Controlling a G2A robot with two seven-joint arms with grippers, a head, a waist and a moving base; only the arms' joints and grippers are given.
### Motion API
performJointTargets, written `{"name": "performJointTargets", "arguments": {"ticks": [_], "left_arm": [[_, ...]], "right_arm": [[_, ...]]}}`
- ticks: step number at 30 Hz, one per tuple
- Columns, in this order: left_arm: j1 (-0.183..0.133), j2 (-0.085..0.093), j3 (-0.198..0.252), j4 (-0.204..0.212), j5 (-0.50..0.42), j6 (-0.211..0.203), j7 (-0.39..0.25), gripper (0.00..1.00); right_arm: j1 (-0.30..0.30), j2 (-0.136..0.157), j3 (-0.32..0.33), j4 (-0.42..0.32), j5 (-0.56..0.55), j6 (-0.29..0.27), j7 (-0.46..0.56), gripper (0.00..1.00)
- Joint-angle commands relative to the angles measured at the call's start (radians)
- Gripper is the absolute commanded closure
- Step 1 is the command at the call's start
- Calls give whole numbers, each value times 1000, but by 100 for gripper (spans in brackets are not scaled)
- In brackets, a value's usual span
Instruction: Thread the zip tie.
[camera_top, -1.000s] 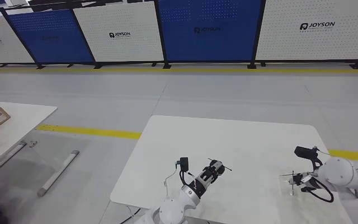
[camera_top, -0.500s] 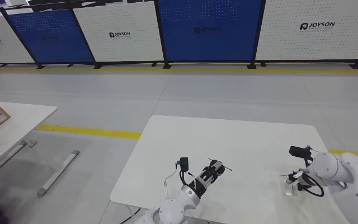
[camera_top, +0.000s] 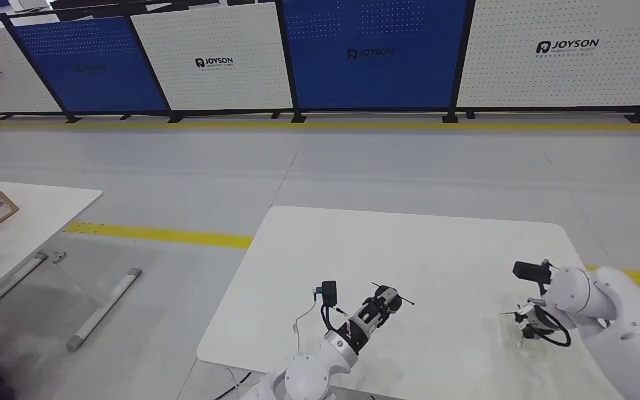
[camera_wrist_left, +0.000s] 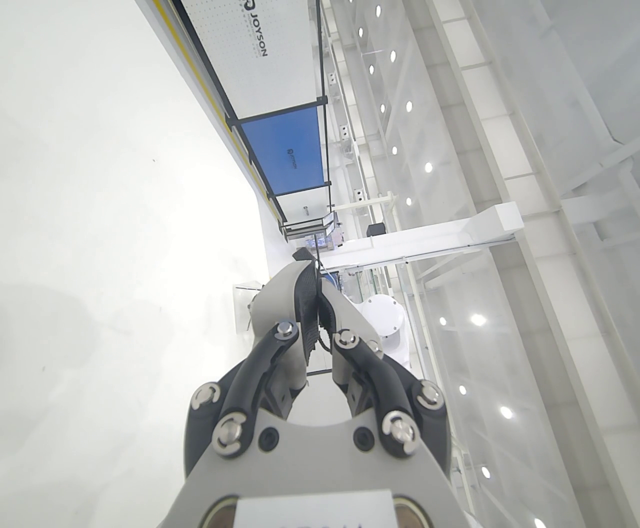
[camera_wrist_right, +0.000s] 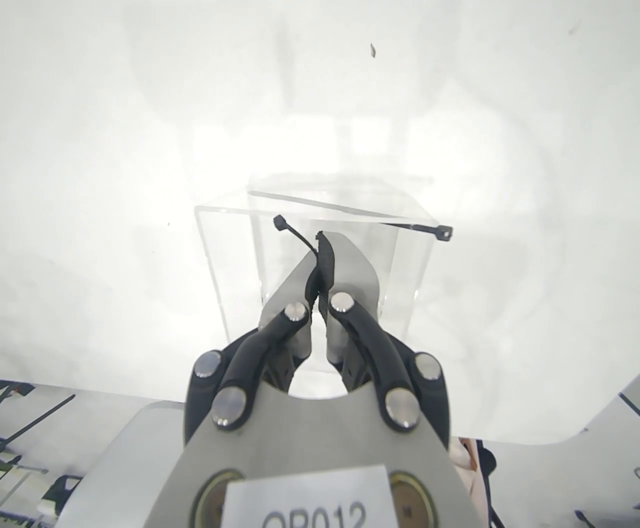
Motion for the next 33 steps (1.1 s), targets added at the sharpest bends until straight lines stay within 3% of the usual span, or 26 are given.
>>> {"name": "performJointTargets", "arguments": {"ticks": [1, 8, 14, 32, 33], "left_arm": [[0, 0, 0, 0, 0, 0, 0, 100], [0, 0, 0, 0, 0, 0, 0, 100], [0, 0, 0, 0, 0, 0, 0, 100], [0, 0, 0, 0, 0, 0, 0, 100], [0, 0, 0, 0, 0, 0, 0, 100]], "right_arm": [[-10, 6, 16, -19, 2, 0, 0, 100], [-137, 50, 162, -174, 6, 0, -36, 100], [-359, 92, 401, -367, 91, 0, -164, 100], [-359, 92, 401, -367, 91, 0, -164, 100], [-368, 90, 407, -368, 98, -7, -206, 100]]}}
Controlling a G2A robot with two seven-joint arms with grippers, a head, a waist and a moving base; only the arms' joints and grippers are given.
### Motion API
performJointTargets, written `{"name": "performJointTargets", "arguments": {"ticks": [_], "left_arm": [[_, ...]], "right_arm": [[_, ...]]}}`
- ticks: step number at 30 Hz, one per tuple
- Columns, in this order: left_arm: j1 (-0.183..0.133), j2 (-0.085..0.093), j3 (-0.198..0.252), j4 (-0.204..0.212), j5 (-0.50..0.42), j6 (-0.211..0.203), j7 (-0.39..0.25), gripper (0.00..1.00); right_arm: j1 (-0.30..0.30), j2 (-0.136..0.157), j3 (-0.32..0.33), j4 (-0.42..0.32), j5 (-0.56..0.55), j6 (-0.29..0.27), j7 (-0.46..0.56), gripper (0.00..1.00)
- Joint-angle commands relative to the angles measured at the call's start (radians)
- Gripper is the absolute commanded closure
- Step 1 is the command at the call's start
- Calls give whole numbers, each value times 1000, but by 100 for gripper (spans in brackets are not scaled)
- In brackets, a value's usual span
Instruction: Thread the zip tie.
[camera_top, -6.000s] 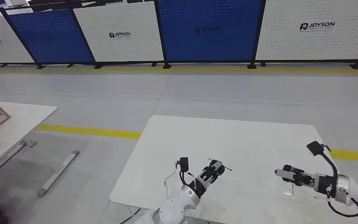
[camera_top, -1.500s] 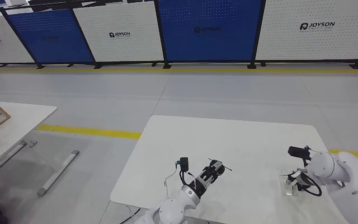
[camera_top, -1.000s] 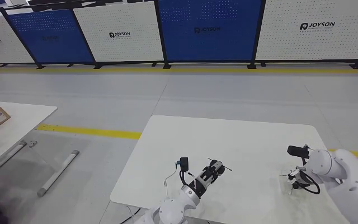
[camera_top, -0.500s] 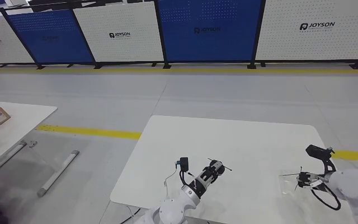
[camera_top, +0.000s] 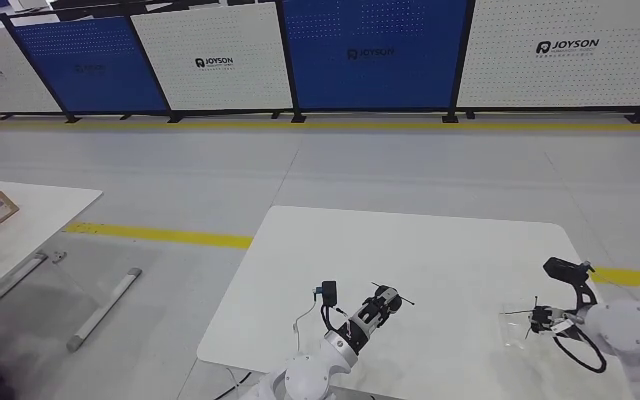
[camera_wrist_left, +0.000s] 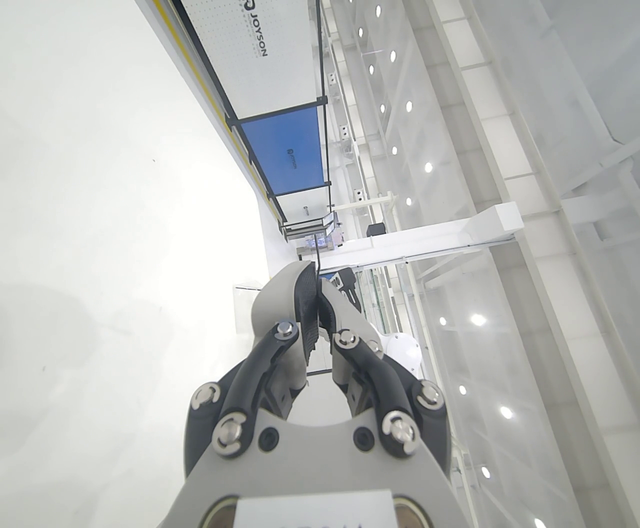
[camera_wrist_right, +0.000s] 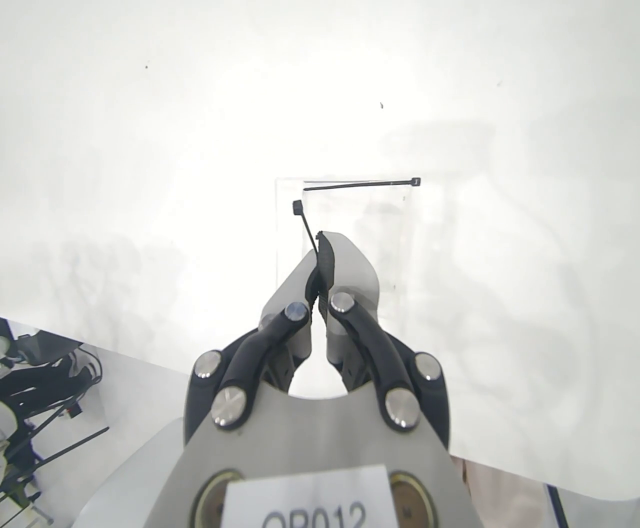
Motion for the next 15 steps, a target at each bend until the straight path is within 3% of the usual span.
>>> {"name": "performJointTargets", "arguments": {"ticks": [1, 3, 8, 15], "left_arm": [[0, 0, 0, 0, 0, 0, 0, 100], [0, 0, 0, 0, 0, 0, 0, 100], [0, 0, 0, 0, 0, 0, 0, 100], [0, 0, 0, 0, 0, 0, 0, 100]], "right_arm": [[-16, -2, 15, -7, 26, -16, -69, 100], [-39, -2, 54, -18, 86, -48, -117, 100], [-142, 8, 211, -62, 284, -190, -179, 100], [-142, 8, 211, -62, 284, -190, -179, 100]]}}
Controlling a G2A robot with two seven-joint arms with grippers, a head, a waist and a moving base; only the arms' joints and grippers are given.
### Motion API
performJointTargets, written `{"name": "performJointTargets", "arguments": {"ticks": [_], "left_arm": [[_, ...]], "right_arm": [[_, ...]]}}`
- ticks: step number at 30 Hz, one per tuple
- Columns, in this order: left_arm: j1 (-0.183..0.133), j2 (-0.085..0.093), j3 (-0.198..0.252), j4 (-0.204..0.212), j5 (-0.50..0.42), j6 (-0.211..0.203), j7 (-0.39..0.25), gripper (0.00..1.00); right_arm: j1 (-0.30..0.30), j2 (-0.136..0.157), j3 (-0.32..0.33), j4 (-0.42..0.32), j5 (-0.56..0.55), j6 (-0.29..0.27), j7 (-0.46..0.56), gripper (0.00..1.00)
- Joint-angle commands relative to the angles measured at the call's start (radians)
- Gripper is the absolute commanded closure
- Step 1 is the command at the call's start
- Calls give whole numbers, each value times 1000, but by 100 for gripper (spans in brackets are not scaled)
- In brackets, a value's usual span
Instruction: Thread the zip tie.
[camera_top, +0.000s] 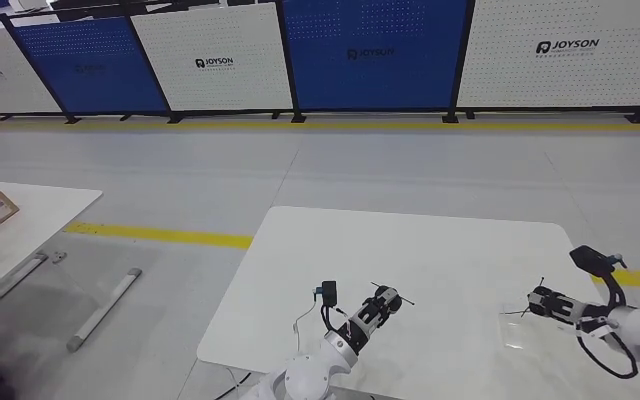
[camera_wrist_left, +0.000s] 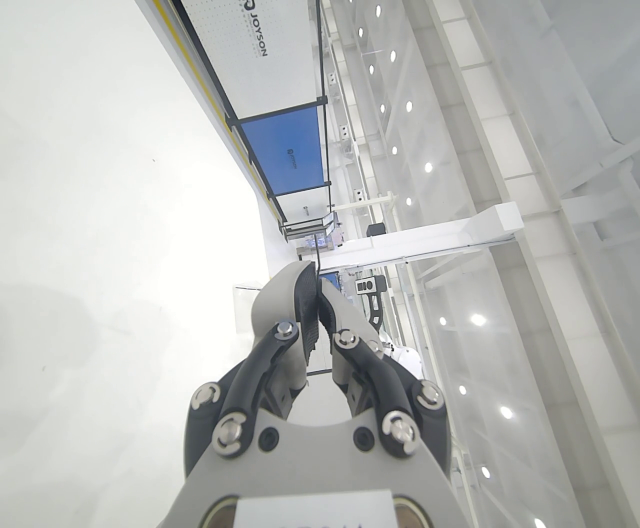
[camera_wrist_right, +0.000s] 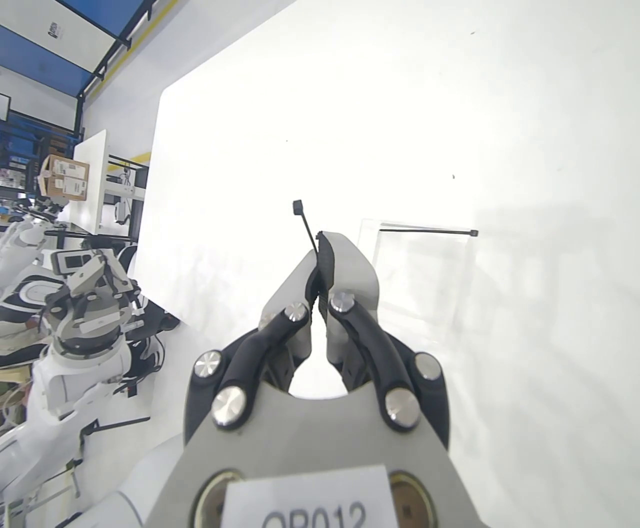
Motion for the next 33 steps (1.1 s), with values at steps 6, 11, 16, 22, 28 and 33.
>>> {"name": "performJointTargets", "arguments": {"ticks": [6, 11, 16, 22, 28, 33], "left_arm": [[0, 0, 0, 0, 0, 0, 0, 100], [0, 0, 0, 0, 0, 0, 0, 100], [7, 4, -11, -12, 70, 21, 26, 100], [52, 17, -47, -44, 201, 40, 71, 100], [61, 21, -54, -41, 254, 61, 65, 100], [61, 21, -54, -41, 254, 61, 65, 100]], "right_arm": [[0, 0, 0, 0, 0, 0, 0, 100], [0, 0, 0, 0, 0, 0, 0, 100], [0, 0, 0, 0, 0, 0, 0, 100], [0, 0, 0, 0, 0, 0, 0, 100], [0, 0, 0, 0, 0, 0, 0, 100], [-31, -3, 19, -10, 20, -17, -82, 100]]}}
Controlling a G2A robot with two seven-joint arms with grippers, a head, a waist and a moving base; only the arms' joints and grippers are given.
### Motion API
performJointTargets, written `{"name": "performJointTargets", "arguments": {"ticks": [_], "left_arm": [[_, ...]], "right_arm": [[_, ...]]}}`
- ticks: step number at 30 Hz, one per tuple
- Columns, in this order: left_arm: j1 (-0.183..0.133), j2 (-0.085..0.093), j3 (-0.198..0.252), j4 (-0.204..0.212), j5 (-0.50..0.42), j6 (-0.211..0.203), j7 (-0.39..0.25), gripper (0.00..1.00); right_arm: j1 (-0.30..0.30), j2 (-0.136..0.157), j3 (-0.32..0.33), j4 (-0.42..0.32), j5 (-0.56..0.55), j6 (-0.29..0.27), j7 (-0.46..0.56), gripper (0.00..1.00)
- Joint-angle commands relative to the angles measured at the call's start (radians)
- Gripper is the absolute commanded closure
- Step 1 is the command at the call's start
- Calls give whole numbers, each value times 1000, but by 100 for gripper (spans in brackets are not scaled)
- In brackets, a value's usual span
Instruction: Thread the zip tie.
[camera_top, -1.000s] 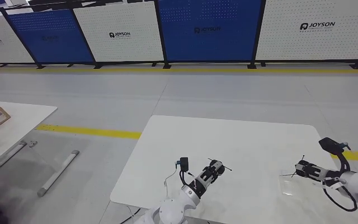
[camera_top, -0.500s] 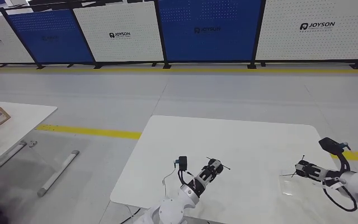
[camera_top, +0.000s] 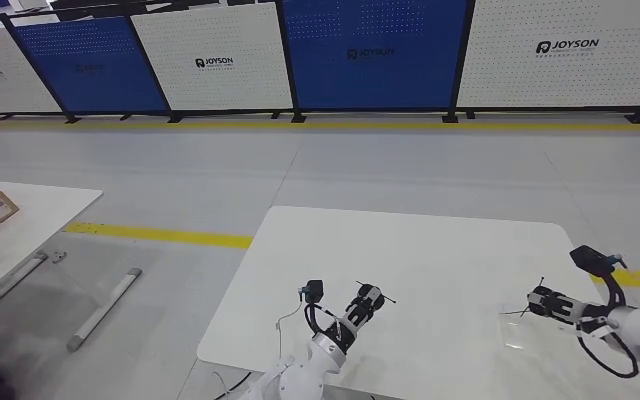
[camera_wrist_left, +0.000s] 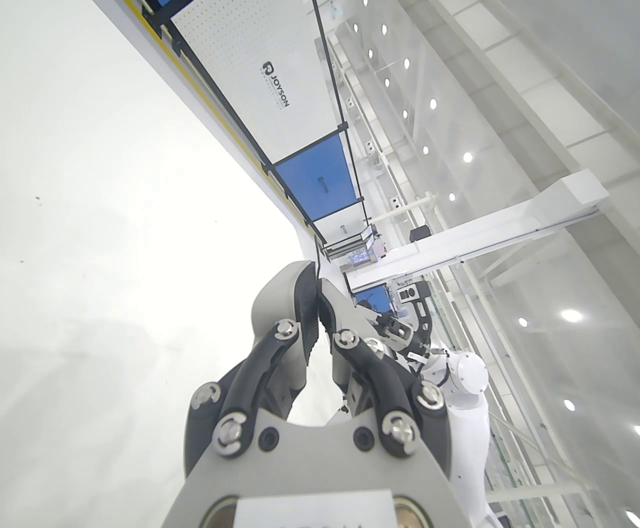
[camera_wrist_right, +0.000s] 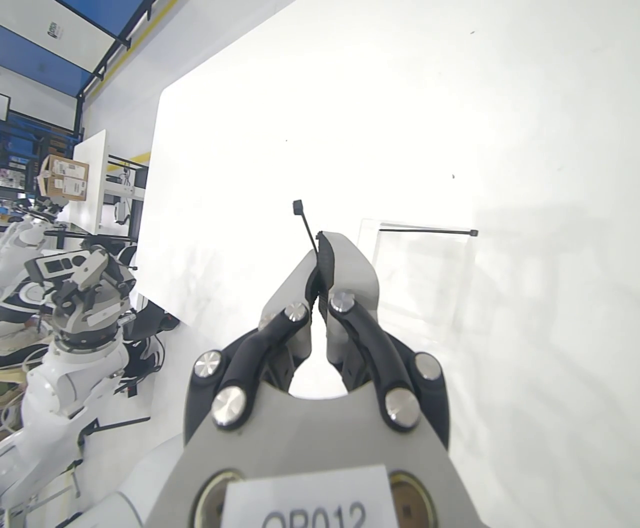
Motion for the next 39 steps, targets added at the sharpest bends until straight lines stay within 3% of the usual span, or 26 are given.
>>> {"name": "performJointTargets", "arguments": {"ticks": [1, 5, 8, 10, 24, 28, 31, 39], "left_arm": [[0, 0, 0, 0, 0, 0, 0, 100], [0, 0, 0, 0, 0, 0, 0, 100], [0, 0, 0, 0, 0, 0, 0, 100], [0, 0, 0, 0, 0, 0, 0, 100], [0, 0, 0, 0, 0, 0, 0, 100], [0, 0, 0, 0, 0, 0, 0, 100], [0, 0, 0, 0, 0, 0, 0, 100], [0, 0, 0, 0, 0, 0, 0, 100]], "right_arm": [[-35, -2, 19, -29, 35, -30, -65, 100], [-137, -4, 86, -136, 119, -100, -139, 100], [-214, -8, 110, -244, 140, -101, -196, 100], [-248, -9, 100, -287, 169, -100, -168, 100], [-253, -12, 94, -287, 179, -105, -192, 100], [-283, -26, 73, -273, 261, -176, -316, 100], [-313, -40, 12, -294, 237, -206, -451, 100], [-341, -80, -173, -353, 41, -135, -807, 100]]}}
